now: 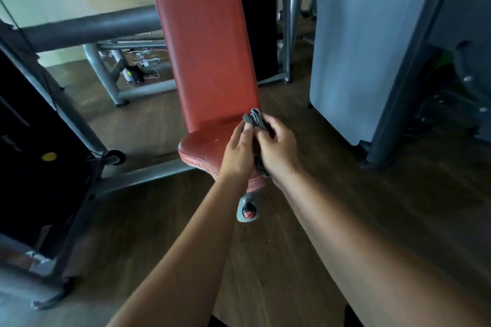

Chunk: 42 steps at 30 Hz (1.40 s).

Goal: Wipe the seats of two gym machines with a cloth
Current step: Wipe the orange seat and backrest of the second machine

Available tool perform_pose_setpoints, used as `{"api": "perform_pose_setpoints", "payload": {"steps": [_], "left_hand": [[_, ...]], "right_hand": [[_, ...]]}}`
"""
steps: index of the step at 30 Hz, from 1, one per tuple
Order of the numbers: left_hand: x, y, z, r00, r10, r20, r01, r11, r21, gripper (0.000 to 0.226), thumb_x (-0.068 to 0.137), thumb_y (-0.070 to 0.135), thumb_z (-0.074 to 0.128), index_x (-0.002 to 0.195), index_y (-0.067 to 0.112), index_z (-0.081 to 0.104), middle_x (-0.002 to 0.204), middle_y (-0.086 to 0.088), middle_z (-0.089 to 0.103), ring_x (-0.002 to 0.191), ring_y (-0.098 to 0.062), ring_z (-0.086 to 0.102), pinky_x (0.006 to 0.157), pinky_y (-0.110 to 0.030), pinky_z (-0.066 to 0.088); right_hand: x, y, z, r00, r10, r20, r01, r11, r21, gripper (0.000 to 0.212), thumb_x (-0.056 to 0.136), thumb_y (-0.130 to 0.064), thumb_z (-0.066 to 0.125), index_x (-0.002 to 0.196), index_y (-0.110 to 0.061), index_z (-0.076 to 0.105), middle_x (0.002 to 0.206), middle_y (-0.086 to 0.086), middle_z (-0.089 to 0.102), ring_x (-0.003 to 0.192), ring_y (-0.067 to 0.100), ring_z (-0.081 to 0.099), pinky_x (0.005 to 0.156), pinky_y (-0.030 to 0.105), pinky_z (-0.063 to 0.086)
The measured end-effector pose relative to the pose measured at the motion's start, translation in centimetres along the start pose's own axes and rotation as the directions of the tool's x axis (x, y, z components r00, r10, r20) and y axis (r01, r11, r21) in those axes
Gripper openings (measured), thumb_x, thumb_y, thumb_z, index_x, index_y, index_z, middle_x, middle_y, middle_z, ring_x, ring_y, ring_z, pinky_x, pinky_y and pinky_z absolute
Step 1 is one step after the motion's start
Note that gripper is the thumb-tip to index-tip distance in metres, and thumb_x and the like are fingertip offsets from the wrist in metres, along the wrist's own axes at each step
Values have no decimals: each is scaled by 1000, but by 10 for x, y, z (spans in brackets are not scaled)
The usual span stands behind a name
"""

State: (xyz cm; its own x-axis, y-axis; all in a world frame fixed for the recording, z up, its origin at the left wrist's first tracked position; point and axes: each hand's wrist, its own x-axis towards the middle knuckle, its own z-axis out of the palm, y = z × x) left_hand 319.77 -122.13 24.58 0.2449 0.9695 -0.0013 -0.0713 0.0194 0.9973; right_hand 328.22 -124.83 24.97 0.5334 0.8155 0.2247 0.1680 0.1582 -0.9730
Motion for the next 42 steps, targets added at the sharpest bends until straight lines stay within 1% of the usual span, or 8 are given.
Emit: {"api": "perform_pose_setpoints", "payload": {"steps": [3, 9, 15, 17, 22, 29, 37, 42], "left_hand": [[-4, 7, -3, 998, -41, -52, 28, 973, -229, 30, 96, 45, 55, 116, 32, 73, 121, -2, 75, 121, -19, 67, 113, -45, 48], [-3, 6, -19, 991, -97, -88, 66, 949, -308, 24, 95, 30, 64, 112, 18, 75, 111, -15, 77, 108, -29, 73, 103, -52, 55], [4, -3, -59, 974, -101, -204, 30, 945, -326, 30, 91, 23, 69, 118, 10, 71, 112, -22, 75, 104, -33, 74, 95, -49, 59], [4, -13, -81, 958, -102, -268, 5, 942, -337, 33, 87, 27, 71, 117, 11, 72, 108, -18, 75, 102, -33, 73, 97, -53, 57], [-10, -54, -121, 899, -127, -419, 2, 958, -288, 26, 91, 29, 66, 111, 15, 74, 96, -10, 78, 89, -26, 75, 78, -41, 61], [-19, -110, -106, 877, -149, -456, 17, 960, -280, 19, 95, 30, 60, 97, 18, 74, 94, -17, 75, 81, -22, 70, 82, -53, 59], [-23, -120, -43, 864, -10, -503, -121, 966, -227, 40, 110, 35, 38, 148, 42, 46, 144, 20, 56, 133, 1, 51, 113, -24, 39], [-21, -120, -39, 863, 47, -503, -125, 985, -121, 47, 110, 26, 39, 157, 25, 38, 150, 29, 45, 139, 16, 35, 118, -17, 29]], "right_hand": [[-4, -11, 12, 1000, -11, 16, 10, 1000, 22, 33, 88, -14, 58, 116, -20, 75, 113, -3, 77, 107, 8, 69, 102, 38, 53], [-2, -15, 20, 988, 18, 151, -17, 1000, -8, 46, 77, -24, 50, 115, -17, 76, 111, 0, 77, 109, 14, 70, 102, 46, 53], [10, -12, 27, 931, -9, 365, 14, 1000, -11, 43, 92, -13, 49, 131, -12, 68, 126, -5, 68, 111, -5, 63, 103, 16, 46], [20, -1, 30, 914, -33, 405, 85, 990, -110, 43, 91, -20, 49, 129, -15, 70, 128, -5, 69, 115, -2, 63, 106, 22, 47], [32, 38, 37, 772, 29, 635, 389, 768, -508, 39, 95, -18, 58, 133, -19, 67, 138, -3, 65, 133, 13, 55, 110, 15, 32], [33, 67, 45, 624, 10, 781, 633, 580, -513, 43, 101, -17, 50, 144, -15, 56, 157, 0, 46, 149, 10, 33, 121, 18, 14], [36, 76, 46, 611, -61, 790, 697, 515, -499, 42, 101, -15, 49, 142, -12, 58, 154, 2, 49, 147, 13, 39, 121, 20, 19], [36, 78, 47, 610, -59, 790, 691, 527, -494, 45, 99, -18, 46, 142, -10, 57, 153, 5, 51, 146, 16, 40, 124, 29, 24]]}}
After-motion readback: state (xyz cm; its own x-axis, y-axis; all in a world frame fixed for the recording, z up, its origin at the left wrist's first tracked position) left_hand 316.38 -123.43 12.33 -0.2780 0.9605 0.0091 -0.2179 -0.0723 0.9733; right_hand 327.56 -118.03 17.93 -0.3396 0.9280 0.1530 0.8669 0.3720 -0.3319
